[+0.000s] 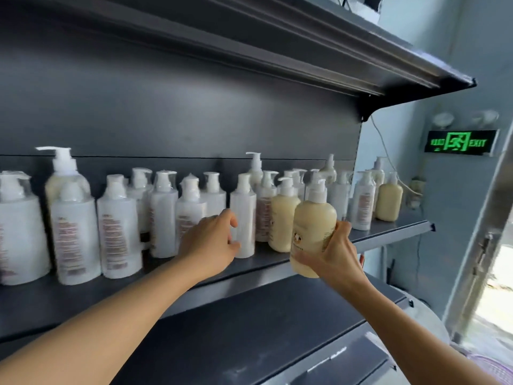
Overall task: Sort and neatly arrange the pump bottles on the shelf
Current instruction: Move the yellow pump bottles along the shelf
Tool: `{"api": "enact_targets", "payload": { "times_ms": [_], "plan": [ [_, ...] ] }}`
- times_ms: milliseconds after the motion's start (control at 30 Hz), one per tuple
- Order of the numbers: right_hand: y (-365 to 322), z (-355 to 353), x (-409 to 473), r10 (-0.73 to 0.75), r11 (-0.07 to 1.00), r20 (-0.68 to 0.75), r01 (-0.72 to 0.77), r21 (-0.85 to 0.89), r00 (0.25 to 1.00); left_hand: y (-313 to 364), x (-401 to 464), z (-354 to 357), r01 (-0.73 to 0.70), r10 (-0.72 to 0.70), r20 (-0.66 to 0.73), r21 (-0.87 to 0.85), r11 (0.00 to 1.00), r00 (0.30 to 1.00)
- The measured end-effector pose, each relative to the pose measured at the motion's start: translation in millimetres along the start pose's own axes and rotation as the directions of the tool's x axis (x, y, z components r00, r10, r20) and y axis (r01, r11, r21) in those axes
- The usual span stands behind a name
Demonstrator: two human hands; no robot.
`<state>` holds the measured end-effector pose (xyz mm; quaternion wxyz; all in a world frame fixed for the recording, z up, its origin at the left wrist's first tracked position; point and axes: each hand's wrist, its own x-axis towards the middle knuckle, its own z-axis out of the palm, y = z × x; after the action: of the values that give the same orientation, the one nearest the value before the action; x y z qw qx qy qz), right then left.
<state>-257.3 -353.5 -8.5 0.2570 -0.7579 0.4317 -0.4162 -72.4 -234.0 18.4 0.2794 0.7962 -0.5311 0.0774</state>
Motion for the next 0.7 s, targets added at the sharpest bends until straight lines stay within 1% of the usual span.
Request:
{"api": "enact_targets", "payload": {
  "times_ms": [200, 400, 467, 567, 700],
  "plan": [
    [52.7, -29.3, 50.4, -0.039, 0.999, 0.075, 0.037, 0.028, 0.996, 59.0, 36.6, 43.1, 0.028, -0.034, 0.034, 0.154, 0.988, 0.999],
    [79.4, -36.7, 91.1, -0.086, 0.996, 0.136, 0.08, 0.045, 0.987, 79.0, 68.3, 78.3, 0.188, -0.205, 0.056, 0.22, 0.957, 0.977],
    [82.7, -32.5, 99.3, -0.097, 0.994, 0.153, 0.09, 0.056, 0.983, 80.4, 76.2, 87.7, 0.238, -0.251, 0.059, 0.166, 0.957, 0.966],
    [84.2, -21.3, 109.2, -0.111, 0.992, 0.169, 0.098, 0.081, 0.979, 79.2, 86.1, 101.0, 0.306, -0.307, 0.074, 0.023, 0.952, 0.949],
    [83.7, -4.1, 119.2, -0.099, 0.988, 0.181, 0.075, 0.133, 0.979, 76.0, 96.2, 116.1, 0.343, -0.341, 0.039, -0.16, 0.926, 0.939]
  ]
}}
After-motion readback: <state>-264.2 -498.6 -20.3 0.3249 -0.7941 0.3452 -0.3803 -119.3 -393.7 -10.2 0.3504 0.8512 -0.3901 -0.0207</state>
